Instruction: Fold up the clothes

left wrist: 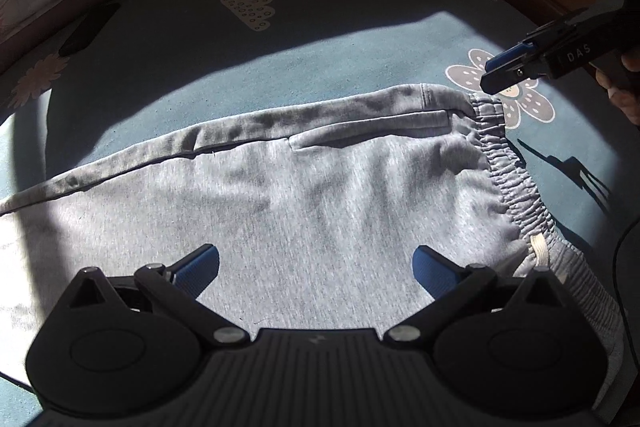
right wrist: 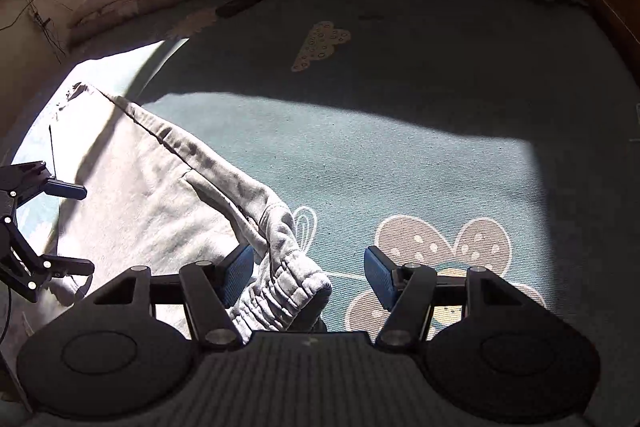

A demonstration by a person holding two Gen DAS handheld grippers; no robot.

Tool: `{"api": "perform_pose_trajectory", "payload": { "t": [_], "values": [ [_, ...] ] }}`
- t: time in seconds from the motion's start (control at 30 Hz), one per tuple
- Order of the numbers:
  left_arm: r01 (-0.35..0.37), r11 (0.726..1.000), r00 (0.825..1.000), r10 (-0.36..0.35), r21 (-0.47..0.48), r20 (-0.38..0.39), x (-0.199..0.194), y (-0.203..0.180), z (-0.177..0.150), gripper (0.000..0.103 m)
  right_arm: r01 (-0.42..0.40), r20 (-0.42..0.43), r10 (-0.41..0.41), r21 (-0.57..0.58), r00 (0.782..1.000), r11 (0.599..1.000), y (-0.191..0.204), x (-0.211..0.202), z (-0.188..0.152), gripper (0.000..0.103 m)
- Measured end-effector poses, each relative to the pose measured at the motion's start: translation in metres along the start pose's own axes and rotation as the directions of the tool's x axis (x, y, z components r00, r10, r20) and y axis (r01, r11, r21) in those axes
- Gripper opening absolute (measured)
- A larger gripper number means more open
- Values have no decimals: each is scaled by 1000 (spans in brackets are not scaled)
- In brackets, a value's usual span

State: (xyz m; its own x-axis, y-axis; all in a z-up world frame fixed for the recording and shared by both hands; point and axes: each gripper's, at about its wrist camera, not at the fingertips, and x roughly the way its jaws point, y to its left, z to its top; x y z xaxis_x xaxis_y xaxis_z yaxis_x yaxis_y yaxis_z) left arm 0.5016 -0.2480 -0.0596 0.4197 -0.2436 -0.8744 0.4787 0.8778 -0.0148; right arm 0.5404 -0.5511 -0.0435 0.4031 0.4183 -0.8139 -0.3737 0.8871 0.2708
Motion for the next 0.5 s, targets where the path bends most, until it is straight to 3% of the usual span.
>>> {"api": "perform_pose_trajectory", "payload": {
  "t": [0.13,0.3,0.5],
  "values": [
    [12,999,1000,-13,34,27,8,7,11,102,-77,-39,77,10,996,997,-9,45,4,58],
    [56,992,997,-62,112,46,21,7,31,102,-189,-31,194,109,981,976,-28,71,7,57],
    [85,951,990,-113,296,79,35,3,61,102,-300,-31,308,153,951,942,-30,90,15,58]
  ]
}}
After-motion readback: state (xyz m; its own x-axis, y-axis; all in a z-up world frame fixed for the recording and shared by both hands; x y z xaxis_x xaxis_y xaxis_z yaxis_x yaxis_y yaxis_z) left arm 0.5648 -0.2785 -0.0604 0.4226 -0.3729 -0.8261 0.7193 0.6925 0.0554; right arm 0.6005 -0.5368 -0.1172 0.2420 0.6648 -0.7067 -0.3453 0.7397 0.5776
